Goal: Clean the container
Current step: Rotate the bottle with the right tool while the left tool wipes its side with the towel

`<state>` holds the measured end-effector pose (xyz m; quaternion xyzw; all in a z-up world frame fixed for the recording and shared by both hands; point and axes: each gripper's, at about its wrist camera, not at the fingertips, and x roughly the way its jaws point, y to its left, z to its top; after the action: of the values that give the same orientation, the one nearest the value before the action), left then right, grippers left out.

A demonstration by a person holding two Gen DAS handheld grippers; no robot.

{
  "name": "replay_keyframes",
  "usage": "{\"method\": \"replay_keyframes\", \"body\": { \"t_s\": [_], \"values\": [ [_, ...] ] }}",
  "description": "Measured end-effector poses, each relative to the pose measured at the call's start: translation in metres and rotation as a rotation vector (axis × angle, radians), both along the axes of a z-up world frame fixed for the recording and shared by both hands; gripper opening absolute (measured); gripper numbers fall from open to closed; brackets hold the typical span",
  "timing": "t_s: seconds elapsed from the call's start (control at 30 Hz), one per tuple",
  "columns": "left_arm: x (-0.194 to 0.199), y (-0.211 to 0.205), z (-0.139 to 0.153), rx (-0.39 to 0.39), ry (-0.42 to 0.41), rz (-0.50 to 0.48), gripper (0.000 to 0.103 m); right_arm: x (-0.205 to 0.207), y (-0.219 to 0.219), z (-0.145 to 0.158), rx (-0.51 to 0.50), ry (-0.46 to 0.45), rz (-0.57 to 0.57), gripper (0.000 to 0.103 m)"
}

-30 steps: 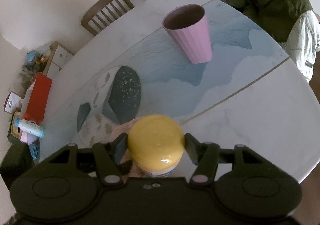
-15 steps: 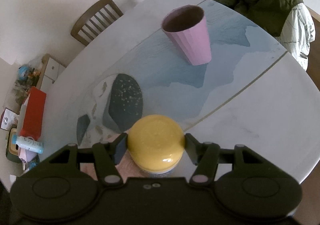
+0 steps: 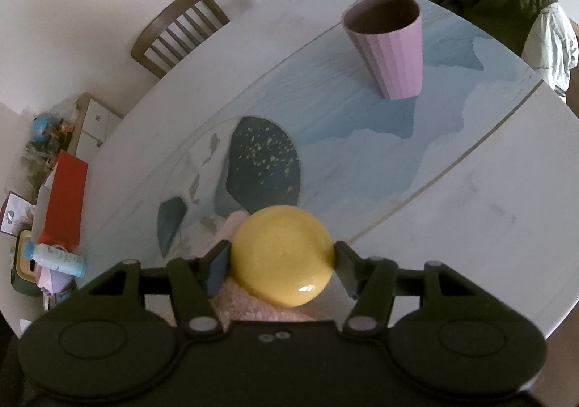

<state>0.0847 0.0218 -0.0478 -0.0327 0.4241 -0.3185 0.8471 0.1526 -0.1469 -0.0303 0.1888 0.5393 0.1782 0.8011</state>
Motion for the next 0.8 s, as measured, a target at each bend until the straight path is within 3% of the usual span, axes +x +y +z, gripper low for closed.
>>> {"method": "replay_keyframes", "body": {
  "t_s": [0.53, 0.8],
  "values": [
    [0.020, 0.052, -0.035, 0.046, 0.061, 0.072, 0.019, -0.007, 0.030, 0.005, -0.019, 0.009, 0.011, 0.060],
    [0.030, 0.069, -0.047, 0.065, 0.079, 0.098, 0.020, -0.009, 0.037, 0.013, -0.004, 0.013, 0.111, 0.060]
  ]
}}
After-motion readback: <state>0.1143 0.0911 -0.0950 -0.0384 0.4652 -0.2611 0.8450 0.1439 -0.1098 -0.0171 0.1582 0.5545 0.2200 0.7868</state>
